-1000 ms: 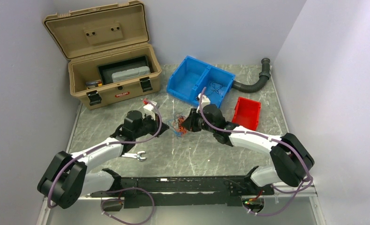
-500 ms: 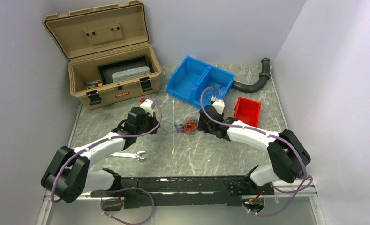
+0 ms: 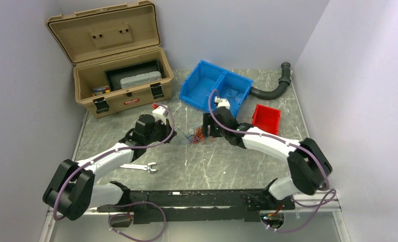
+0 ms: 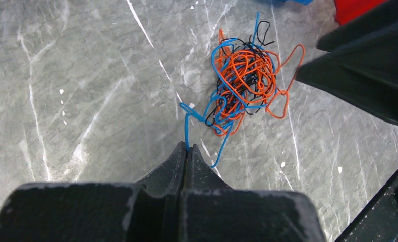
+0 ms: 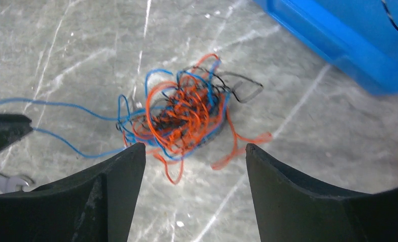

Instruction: Untangle the cables

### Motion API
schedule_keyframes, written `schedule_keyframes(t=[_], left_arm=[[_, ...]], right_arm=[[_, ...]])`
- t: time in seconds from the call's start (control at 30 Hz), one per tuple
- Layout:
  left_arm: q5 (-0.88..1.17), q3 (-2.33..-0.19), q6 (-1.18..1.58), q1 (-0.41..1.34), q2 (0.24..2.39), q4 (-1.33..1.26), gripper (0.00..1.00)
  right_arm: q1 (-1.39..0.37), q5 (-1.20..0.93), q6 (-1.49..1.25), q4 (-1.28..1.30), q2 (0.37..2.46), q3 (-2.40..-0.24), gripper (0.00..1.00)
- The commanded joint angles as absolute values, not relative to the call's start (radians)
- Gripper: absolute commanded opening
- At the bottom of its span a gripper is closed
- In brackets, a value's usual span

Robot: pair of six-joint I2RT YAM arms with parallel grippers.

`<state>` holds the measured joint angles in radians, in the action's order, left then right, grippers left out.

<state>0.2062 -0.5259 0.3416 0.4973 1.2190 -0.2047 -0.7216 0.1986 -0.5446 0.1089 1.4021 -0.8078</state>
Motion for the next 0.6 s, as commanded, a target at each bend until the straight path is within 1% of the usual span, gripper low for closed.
schedule_keyframes(t=[0.0,0.1,0.2,0.27,0.3,0.37,0.4,0.5,0.57], left_arm=[[0.245,-0.523,0.323,0.499,1.205,-0.254,0.0],[0.235,-0.527,0.321,0.498,1.202,-0.242,0.0],[0.204,-0.525,0.321,0.499,1.187,-0.229,0.0],[0.16,-0.521,0.329,0.498,1.169,-0.208,0.0],[0.12,-0.519,0.336,0.498,1.157,-0.192,0.0],[-0.017,-0.522,0.369,0.497,1.132,-0.127,0.0],[-0.11,-0.523,0.39,0.497,1.117,-0.094,0.0],[-0.335,-0.515,0.458,0.497,1.06,-0.005,0.0],[-0.429,-0.498,0.514,0.496,1.021,0.038,0.0]], right_arm=[[-0.736,0.181,-0.519,0.141,1.561,-0.962,0.74],[-0.756,0.227,-0.542,0.182,1.668,-1.008,0.7],[-0.767,0.341,-0.596,0.279,1.748,-1.059,0.69],[-0.767,0.431,-0.645,0.37,1.794,-1.092,0.65],[-0.766,0.482,-0.674,0.413,1.811,-1.103,0.64],[-0.757,0.598,-0.776,0.513,1.827,-1.107,0.63],[-0.749,0.621,-0.811,0.53,1.818,-1.091,0.62],[-0.708,0.603,-0.867,0.501,1.745,-0.988,0.6],[-0.673,0.593,-0.908,0.483,1.691,-0.924,0.6]])
